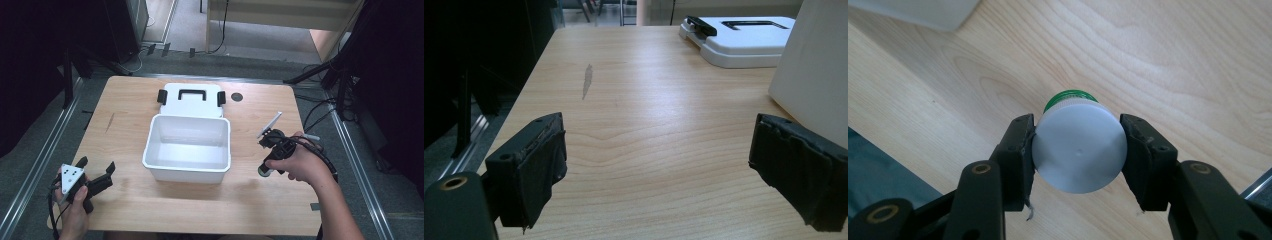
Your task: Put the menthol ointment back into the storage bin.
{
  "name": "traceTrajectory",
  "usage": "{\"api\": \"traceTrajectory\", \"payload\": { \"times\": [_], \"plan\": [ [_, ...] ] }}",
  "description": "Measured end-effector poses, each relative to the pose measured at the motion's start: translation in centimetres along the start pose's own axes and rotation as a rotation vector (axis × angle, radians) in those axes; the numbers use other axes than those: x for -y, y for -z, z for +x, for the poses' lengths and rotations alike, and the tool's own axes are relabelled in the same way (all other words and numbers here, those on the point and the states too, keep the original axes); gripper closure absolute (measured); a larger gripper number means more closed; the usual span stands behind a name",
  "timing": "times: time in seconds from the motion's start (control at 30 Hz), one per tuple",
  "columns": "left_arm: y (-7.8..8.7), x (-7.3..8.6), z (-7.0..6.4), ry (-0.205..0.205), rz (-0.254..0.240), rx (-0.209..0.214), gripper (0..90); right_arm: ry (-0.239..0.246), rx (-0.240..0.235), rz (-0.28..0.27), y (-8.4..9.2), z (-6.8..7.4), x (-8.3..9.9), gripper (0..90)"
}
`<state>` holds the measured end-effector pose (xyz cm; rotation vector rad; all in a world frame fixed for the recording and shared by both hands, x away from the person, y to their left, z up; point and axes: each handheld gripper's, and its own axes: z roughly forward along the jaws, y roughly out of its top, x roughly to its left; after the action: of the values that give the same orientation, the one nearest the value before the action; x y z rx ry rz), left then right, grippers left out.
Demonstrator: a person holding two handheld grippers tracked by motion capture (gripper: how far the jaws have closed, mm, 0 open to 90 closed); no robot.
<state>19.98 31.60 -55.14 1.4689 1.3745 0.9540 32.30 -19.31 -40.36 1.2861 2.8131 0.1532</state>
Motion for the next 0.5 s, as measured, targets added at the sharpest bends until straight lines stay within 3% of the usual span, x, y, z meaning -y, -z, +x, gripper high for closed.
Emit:
{"api": "traceTrajectory", "payload": {
  "times": [0.03, 0.5],
  "plan": [
    [0.0, 0.0, 0.0, 0.0, 0.0, 0.0, 8.9, 0.019, 0.003, -0.001, 0.6, 0.2, -0.6, 51.7],
    [-0.1, 0.0, 0.0, 0.002, 0.003, 0.005, 8.9, 0.062, 0.015, -0.015, 4.5, 1.8, -4.6, 51.7]
  ]
}}
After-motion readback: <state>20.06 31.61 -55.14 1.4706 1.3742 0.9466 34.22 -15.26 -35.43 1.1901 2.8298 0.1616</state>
